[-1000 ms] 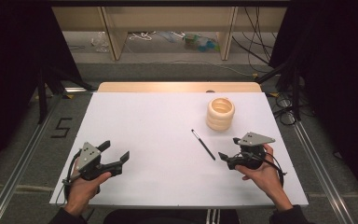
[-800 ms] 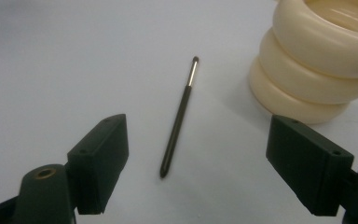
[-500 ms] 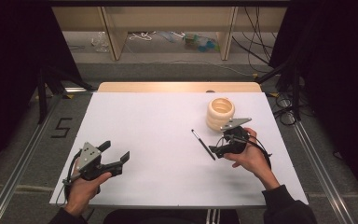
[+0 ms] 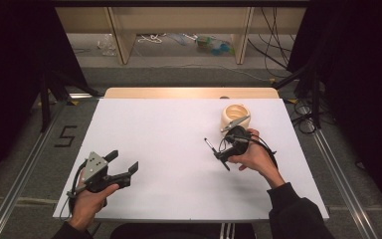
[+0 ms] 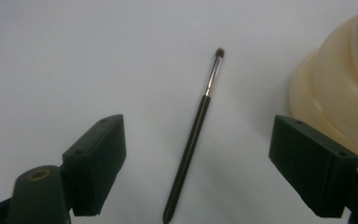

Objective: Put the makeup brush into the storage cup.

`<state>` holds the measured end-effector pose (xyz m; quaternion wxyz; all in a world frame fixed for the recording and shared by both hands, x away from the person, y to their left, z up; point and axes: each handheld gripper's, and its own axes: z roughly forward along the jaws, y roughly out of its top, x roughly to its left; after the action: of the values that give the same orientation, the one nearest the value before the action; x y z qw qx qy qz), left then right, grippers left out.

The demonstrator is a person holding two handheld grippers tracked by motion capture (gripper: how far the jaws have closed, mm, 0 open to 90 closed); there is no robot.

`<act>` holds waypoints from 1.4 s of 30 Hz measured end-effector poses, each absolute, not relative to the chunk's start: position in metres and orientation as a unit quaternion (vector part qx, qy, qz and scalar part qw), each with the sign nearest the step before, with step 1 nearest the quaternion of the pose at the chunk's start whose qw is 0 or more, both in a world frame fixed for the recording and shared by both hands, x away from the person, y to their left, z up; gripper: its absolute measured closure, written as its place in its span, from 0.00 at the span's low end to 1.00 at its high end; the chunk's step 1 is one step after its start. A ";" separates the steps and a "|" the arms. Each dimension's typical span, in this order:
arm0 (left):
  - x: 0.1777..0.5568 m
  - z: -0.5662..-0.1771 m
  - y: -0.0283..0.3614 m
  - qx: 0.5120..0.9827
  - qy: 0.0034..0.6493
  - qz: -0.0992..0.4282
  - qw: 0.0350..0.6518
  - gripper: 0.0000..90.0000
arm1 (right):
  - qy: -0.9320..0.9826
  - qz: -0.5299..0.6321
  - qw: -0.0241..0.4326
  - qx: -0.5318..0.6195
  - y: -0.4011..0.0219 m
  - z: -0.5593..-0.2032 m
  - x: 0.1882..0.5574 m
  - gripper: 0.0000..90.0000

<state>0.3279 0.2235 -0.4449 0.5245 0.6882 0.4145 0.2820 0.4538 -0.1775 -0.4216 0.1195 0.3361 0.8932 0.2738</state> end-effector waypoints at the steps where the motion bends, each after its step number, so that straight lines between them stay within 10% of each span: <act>1: 0.328 -0.445 0.223 0.688 0.415 0.282 0.525 0.19 | 0.894 0.271 0.118 0.336 -0.176 -0.422 0.456 0.23; 42: 0.329 -0.445 0.222 0.688 0.415 0.279 0.526 0.20 | 0.923 0.152 0.041 0.351 -0.146 -0.445 0.502 0.52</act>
<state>0.3289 0.2223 -0.4451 0.5257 0.6882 0.4146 0.2793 0.5024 -0.1461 -0.4451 0.0412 0.3513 0.9229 0.1523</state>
